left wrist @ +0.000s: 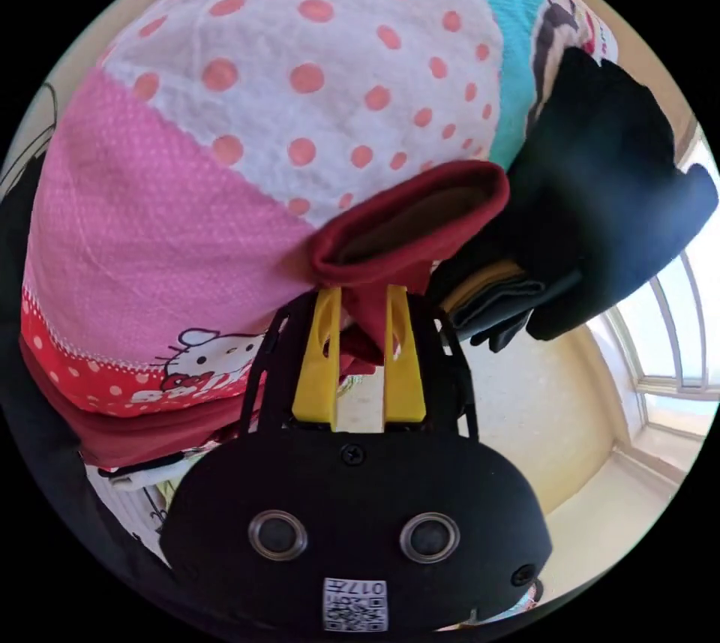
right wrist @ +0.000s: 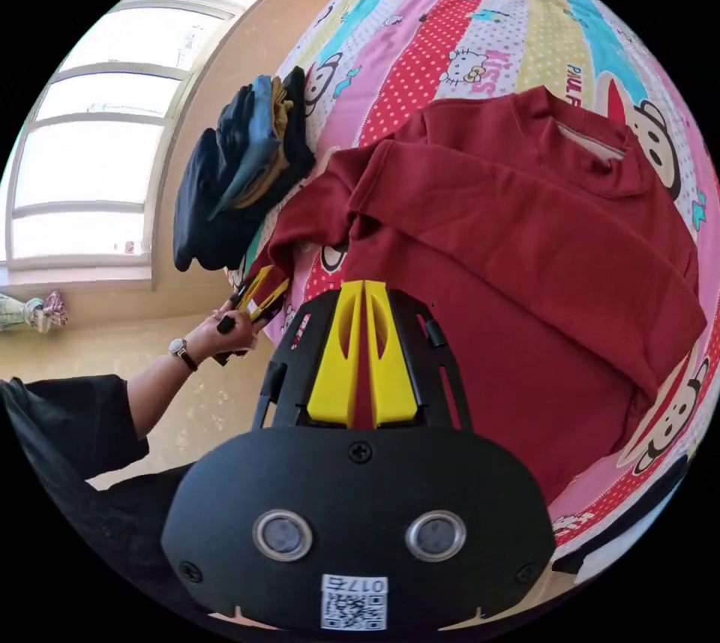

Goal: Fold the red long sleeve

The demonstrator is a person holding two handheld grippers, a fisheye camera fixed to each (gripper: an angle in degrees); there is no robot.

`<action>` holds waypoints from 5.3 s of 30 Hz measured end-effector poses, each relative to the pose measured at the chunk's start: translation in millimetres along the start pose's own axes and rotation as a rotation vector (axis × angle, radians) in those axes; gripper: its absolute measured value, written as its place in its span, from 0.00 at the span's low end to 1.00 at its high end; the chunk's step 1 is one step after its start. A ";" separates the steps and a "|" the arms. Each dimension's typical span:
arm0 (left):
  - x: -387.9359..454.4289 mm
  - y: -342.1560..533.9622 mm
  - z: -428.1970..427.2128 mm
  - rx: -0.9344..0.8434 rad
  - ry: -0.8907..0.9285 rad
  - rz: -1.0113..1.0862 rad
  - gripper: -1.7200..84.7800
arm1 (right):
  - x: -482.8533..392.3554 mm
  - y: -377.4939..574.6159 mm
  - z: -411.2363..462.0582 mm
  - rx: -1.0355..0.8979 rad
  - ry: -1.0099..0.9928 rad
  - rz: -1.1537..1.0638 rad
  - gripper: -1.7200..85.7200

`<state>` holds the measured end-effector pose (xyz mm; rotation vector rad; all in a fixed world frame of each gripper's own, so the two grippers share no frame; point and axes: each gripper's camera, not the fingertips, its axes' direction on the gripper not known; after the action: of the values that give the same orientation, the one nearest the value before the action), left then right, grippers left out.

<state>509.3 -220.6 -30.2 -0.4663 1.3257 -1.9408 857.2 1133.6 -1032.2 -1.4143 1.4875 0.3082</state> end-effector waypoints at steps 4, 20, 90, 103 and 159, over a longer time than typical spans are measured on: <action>6.8 -10.3 -4.7 -0.018 0.018 -0.045 0.05 | 37.5 29.7 -5.6 -0.036 0.043 0.087 0.03; -37.8 -7.6 -20.1 0.134 0.384 -0.198 0.15 | 109.6 -11.6 -41.2 0.071 0.018 0.217 0.04; -336.0 181.8 18.7 -1.224 -1.144 1.068 0.06 | 237.0 293.6 -277.3 -0.342 -0.244 0.153 0.05; -188.9 256.4 -101.6 -1.219 -0.623 0.928 0.06 | 182.7 397.6 -452.9 -0.023 -0.530 0.040 0.03; -163.8 102.8 144.2 -0.821 -0.641 0.836 0.24 | 171.5 39.8 -70.0 -0.022 0.350 0.093 0.05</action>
<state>749.7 -214.1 -48.8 -0.6903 1.4777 -0.4543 825.0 989.9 -1151.4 -1.4718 1.8415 0.1379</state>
